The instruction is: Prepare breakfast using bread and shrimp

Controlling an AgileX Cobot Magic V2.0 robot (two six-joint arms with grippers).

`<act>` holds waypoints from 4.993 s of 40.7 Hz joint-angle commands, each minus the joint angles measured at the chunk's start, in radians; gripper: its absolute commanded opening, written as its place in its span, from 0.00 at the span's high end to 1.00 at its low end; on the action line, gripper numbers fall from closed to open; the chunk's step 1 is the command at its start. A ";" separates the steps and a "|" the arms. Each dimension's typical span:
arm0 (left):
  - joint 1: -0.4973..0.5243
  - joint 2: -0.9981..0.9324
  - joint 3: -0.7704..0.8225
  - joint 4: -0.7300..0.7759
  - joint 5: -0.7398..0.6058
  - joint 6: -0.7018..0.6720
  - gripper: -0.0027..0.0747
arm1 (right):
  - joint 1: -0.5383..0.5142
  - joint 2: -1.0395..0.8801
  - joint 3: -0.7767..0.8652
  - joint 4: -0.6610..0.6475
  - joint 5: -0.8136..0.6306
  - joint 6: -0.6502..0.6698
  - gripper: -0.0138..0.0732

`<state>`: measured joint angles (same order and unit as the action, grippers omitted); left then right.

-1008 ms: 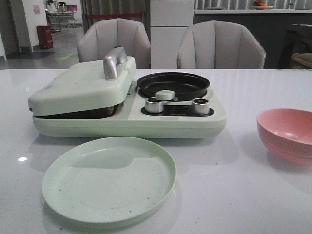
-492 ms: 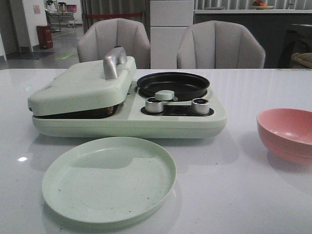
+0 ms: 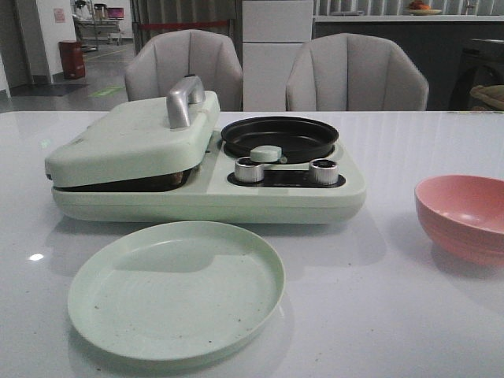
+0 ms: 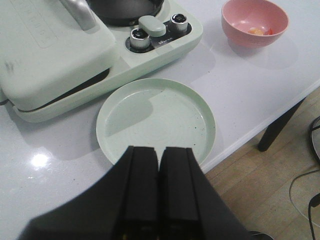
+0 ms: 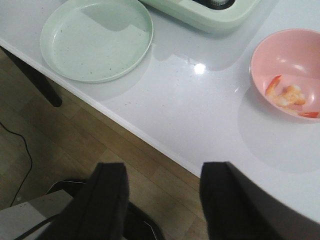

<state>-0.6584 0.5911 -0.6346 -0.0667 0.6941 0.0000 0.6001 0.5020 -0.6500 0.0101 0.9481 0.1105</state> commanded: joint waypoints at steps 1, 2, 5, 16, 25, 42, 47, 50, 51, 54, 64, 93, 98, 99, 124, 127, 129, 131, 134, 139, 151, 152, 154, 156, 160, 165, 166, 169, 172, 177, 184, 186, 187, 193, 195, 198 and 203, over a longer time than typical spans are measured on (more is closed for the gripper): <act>-0.005 -0.001 -0.030 -0.002 -0.066 -0.017 0.84 | -0.001 0.002 -0.027 0.001 -0.072 -0.004 0.33; -0.005 -0.001 -0.030 -0.002 -0.066 -0.017 0.84 | -0.001 0.002 -0.027 0.001 -0.080 -0.004 0.33; -0.005 -0.001 -0.030 -0.002 -0.066 -0.017 0.84 | -0.001 0.002 -0.027 0.002 -0.087 -0.004 0.33; -0.005 -0.001 -0.030 -0.002 -0.066 -0.017 0.84 | -0.003 0.008 -0.027 -0.016 -0.122 -0.004 0.33; -0.005 -0.001 -0.030 -0.002 -0.066 -0.017 0.84 | -0.054 0.157 -0.072 -0.137 -0.144 0.041 0.33; -0.005 0.001 -0.030 -0.002 -0.066 -0.017 0.84 | -0.435 0.643 -0.310 -0.147 -0.105 0.025 0.33; -0.005 0.001 -0.030 -0.002 -0.066 -0.017 0.84 | -0.540 0.767 -0.368 -0.131 -0.101 -0.017 0.33; -0.005 0.001 -0.030 -0.002 -0.066 -0.017 0.84 | -0.595 0.842 -0.398 -0.103 -0.104 -0.038 0.33; -0.005 0.001 -0.030 -0.002 -0.066 -0.017 0.84 | -0.606 0.855 -0.406 -0.096 -0.107 -0.047 0.33; -0.005 0.001 -0.030 -0.002 -0.066 -0.017 0.84 | -0.635 0.922 -0.427 -0.080 -0.130 -0.060 0.33; -0.005 0.001 -0.030 -0.002 -0.066 -0.017 0.84 | -0.647 1.097 -0.496 -0.080 -0.182 -0.077 0.33; -0.005 0.001 -0.030 -0.002 -0.066 -0.017 0.84 | -0.647 1.243 -0.533 -0.081 -0.226 -0.077 0.74; -0.005 0.001 -0.030 -0.002 -0.066 -0.017 0.84 | -0.647 1.230 -0.533 -0.090 -0.228 -0.079 0.80; -0.005 0.001 -0.030 -0.002 -0.066 -0.017 0.84 | -0.647 1.223 -0.533 -0.091 -0.229 -0.079 0.80; -0.005 0.001 -0.030 -0.002 -0.066 -0.017 0.84 | -0.269 1.107 -0.884 -0.587 -0.286 0.163 0.79; -0.005 0.001 -0.030 -0.002 -0.066 -0.017 0.84 | -0.210 1.154 -0.957 -0.758 -0.278 0.254 0.79; -0.005 0.001 -0.030 -0.002 -0.066 -0.017 0.84 | -0.176 1.190 -0.999 -0.868 -0.265 0.314 0.79; -0.005 0.001 -0.030 -0.002 -0.066 -0.017 0.84 | -0.143 1.230 -1.037 -0.978 -0.243 0.377 0.79; -0.005 0.001 -0.030 -0.002 -0.066 -0.017 0.84 | -0.099 1.287 -1.077 -1.137 -0.201 0.445 0.79; -0.005 0.001 -0.030 -0.002 -0.066 -0.017 0.84 | -0.035 1.383 -1.118 -1.407 -0.110 0.535 0.79; -0.005 0.001 -0.030 -0.002 -0.066 -0.017 0.84 | 0.028 1.564 -1.125 -1.819 0.047 0.580 0.79; -0.005 0.001 -0.030 -0.002 -0.066 -0.017 0.84 | 0.028 1.571 -1.127 -1.822 0.063 0.580 0.79; -0.005 0.001 -0.030 -0.002 -0.066 -0.017 0.84 | 0.029 1.585 -1.132 -1.822 0.071 0.582 0.79; -0.005 0.001 -0.030 -0.002 -0.066 -0.017 0.84 | 0.029 1.590 -1.134 -1.822 0.086 0.595 0.79; -0.005 0.001 -0.030 -0.002 -0.066 -0.017 0.84 | 0.029 1.589 -1.139 -1.822 0.088 0.627 0.79; -0.005 0.001 -0.030 -0.002 -0.066 -0.017 0.84 | 0.029 1.589 -1.161 -1.822 0.098 0.626 0.79; -0.005 0.001 -0.030 -0.002 -0.066 -0.017 0.84 | 0.029 1.589 -1.170 -1.822 0.104 0.624 0.79; -0.005 0.001 -0.030 -0.002 -0.066 -0.017 0.84 | 0.030 1.589 -1.200 -1.822 0.124 0.624 0.79; -0.005 0.001 -0.030 -0.002 -0.066 -0.017 0.84 | 0.030 1.589 -1.233 -1.822 0.133 0.624 0.79; -0.005 0.001 -0.030 -0.002 -0.066 -0.017 0.84 | 0.032 1.589 -1.280 -1.822 0.158 0.607 0.79; -0.005 0.001 -0.030 -0.002 -0.066 -0.017 0.84 | 0.032 1.589 -1.322 -1.822 0.156 0.604 0.79; -0.005 0.001 -0.030 -0.002 -0.066 -0.017 0.84 | 0.034 1.589 -1.322 -1.822 0.156 0.604 0.79; -0.005 0.001 -0.030 -0.002 -0.066 -0.017 0.84 | 0.034 1.589 -1.322 -1.822 0.154 0.604 0.79; -0.005 0.001 -0.030 -0.002 -0.066 -0.017 0.84 | 0.039 1.598 -1.319 -1.772 0.112 0.604 0.79; -0.005 0.001 -0.030 -0.002 -0.066 -0.017 0.84 | 0.039 1.612 -1.319 -1.750 0.106 0.604 0.79; -0.005 0.001 -0.030 -0.002 -0.066 -0.017 0.84 | 0.039 1.641 -1.319 -1.737 0.115 0.604 0.79; -0.005 0.001 -0.030 -0.002 -0.066 -0.017 0.84 | 0.039 1.687 -1.319 -1.748 0.152 0.539 0.79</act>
<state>-0.6584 0.5911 -0.6346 -0.0667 0.6963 -0.0089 0.6404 2.2284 -1.9359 -1.6616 1.0483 0.6925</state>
